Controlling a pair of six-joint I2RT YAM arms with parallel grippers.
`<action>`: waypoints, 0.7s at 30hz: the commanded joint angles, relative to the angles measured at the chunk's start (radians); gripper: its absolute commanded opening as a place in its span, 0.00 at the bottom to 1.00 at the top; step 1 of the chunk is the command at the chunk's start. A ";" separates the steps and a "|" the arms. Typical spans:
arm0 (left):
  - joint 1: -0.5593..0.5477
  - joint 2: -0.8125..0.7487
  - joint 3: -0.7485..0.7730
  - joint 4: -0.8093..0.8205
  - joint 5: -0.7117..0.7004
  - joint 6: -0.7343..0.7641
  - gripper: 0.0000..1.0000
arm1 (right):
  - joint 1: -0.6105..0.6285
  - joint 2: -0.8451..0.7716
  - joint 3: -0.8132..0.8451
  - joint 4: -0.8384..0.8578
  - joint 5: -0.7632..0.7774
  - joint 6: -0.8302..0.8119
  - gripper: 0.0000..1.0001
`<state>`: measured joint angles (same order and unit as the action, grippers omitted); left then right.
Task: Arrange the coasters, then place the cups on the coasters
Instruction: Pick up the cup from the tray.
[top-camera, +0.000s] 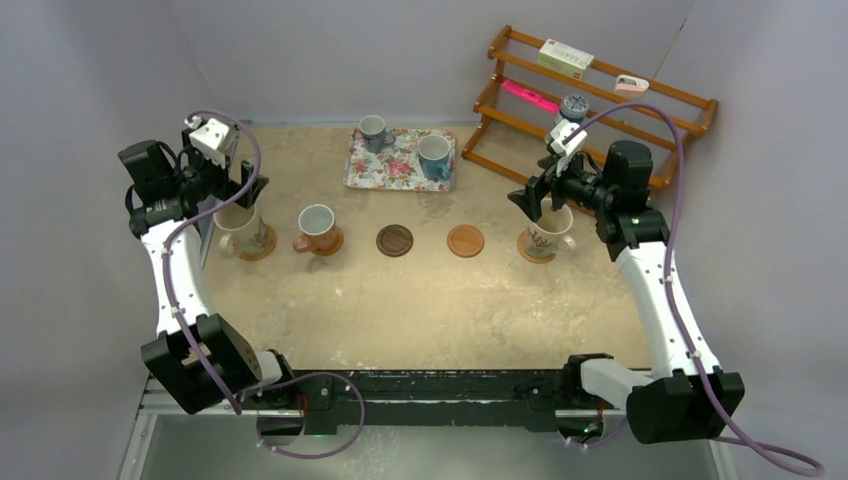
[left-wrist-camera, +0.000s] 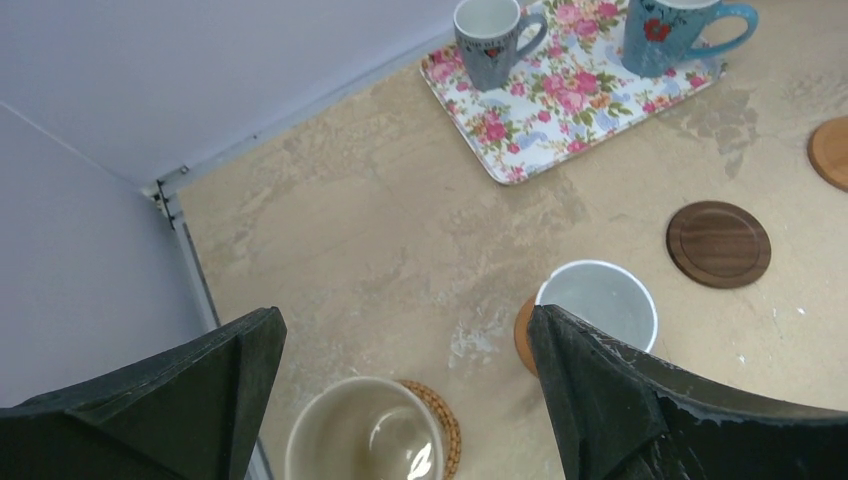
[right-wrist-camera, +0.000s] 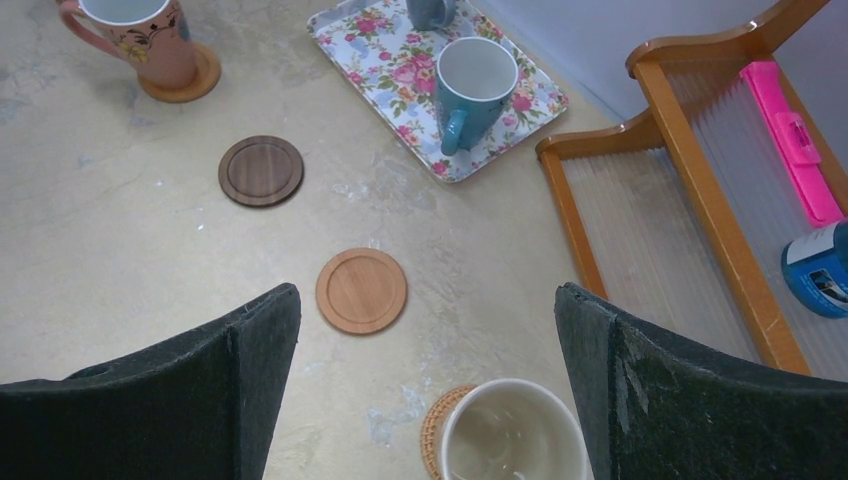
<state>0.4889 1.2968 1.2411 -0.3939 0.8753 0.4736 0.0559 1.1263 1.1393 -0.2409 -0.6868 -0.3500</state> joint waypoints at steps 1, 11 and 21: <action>0.004 -0.037 -0.047 -0.022 0.004 0.059 1.00 | 0.029 0.010 0.011 0.023 0.031 -0.013 0.99; 0.004 -0.170 -0.248 0.004 -0.041 0.114 1.00 | 0.138 0.082 0.055 0.017 0.147 -0.033 0.99; 0.004 -0.367 -0.490 0.376 -0.141 -0.191 1.00 | 0.287 0.216 0.097 0.064 0.311 -0.029 0.99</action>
<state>0.4889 0.9691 0.7967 -0.2260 0.7792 0.4400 0.2909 1.3048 1.1954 -0.2264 -0.4751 -0.3752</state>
